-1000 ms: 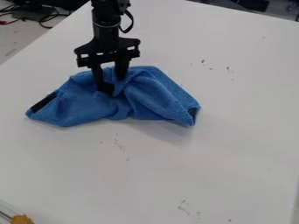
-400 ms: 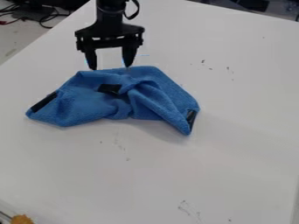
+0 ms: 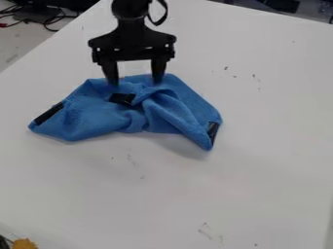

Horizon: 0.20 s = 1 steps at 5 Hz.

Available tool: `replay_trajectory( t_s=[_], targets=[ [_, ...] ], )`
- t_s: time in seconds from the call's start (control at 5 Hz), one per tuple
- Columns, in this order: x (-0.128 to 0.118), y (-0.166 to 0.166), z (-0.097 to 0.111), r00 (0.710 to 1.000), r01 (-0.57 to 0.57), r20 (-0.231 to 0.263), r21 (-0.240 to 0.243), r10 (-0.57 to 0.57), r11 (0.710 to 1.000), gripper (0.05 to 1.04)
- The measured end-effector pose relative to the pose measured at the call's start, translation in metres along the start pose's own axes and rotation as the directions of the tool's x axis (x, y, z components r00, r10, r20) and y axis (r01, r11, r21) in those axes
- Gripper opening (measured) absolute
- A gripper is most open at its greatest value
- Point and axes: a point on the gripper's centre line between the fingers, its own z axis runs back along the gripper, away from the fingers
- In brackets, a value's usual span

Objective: Fold the cloth from bottom to top

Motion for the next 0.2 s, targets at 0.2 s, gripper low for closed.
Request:
replay_trajectory(
  t_s=[0.2],
  targets=[
    [-0.0177, -0.0084, -0.0051, 0.998, 0.059, -0.026, -0.037, -0.060, 0.998, 0.999]
  ],
)
